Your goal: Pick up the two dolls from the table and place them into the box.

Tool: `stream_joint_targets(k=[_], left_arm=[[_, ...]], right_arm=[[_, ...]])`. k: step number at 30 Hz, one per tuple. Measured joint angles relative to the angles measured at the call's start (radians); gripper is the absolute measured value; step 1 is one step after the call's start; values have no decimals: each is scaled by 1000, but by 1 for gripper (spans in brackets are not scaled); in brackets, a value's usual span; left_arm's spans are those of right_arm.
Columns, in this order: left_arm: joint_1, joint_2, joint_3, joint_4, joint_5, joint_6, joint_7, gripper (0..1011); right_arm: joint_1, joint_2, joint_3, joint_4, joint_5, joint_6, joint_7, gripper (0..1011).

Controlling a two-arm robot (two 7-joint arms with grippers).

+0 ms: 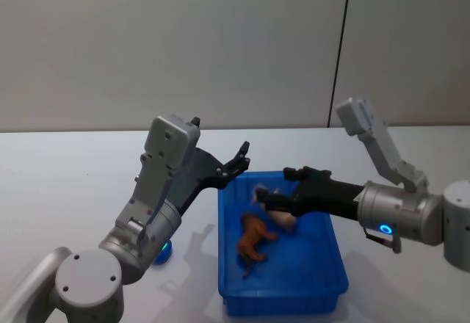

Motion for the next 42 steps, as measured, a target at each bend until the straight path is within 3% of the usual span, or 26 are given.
stream_joint_targets(k=[7, 16, 26, 42], left_arm=[[0, 0, 0, 0, 0, 0, 0, 1001], [0, 0, 0, 0, 0, 0, 0, 1001], [0, 0, 0, 0, 0, 0, 0, 1001], [0, 0, 0, 0, 0, 0, 0, 1001]], right_arm=[[26, -4, -8, 20, -4, 22, 58, 999], [28, 9, -2, 12, 1, 15, 49, 1001], [-4, 42, 24, -29, 26, -22, -35, 1001], [-119, 103, 84, -122, 122, -176, -257, 1001]])
